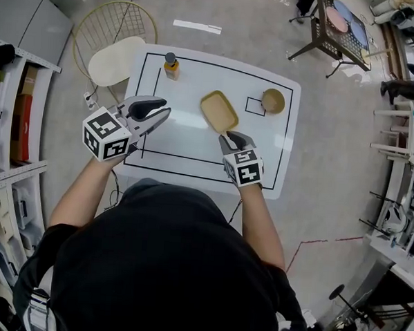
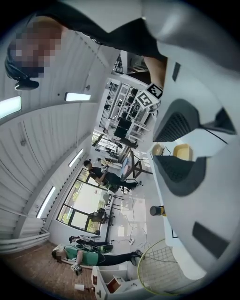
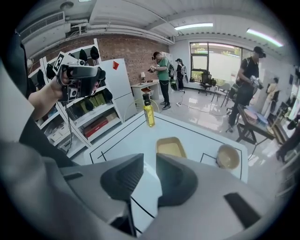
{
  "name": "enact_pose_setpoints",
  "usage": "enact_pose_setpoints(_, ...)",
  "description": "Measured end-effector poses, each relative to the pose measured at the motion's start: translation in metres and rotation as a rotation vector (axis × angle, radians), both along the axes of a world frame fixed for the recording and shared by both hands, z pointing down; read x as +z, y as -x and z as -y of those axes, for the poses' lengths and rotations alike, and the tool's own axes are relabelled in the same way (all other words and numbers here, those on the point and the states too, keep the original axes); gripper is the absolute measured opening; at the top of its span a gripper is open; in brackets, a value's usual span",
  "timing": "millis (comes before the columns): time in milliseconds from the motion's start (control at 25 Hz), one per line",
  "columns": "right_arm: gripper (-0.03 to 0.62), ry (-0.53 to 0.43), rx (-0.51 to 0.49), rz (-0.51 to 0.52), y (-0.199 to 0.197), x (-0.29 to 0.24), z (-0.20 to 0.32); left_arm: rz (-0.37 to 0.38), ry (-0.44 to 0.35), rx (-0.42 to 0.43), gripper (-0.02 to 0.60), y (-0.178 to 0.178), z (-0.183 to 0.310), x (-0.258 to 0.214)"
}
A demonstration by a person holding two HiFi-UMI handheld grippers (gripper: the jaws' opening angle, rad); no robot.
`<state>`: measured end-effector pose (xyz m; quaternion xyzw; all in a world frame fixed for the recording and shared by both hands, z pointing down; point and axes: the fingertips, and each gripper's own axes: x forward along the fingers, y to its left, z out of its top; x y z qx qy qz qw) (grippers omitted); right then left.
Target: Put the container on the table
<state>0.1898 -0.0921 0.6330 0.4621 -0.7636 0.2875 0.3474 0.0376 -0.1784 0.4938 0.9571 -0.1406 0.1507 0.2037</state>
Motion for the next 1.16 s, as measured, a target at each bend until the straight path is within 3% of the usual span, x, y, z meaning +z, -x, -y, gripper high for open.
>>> enact_pose_setpoints(720, 0.083, -0.103, 0.097, -0.017, -0.008, -0.063, -0.058, -0.017, -0.063, 0.113, 0.095, -0.014, -0.059, -0.045)
enact_pose_setpoints(1160, 0.081, -0.147, 0.118, -0.025, -0.001, -0.086, -0.091, -0.019, -0.091, 0.140, 0.094, -0.005, -0.101, -0.062)
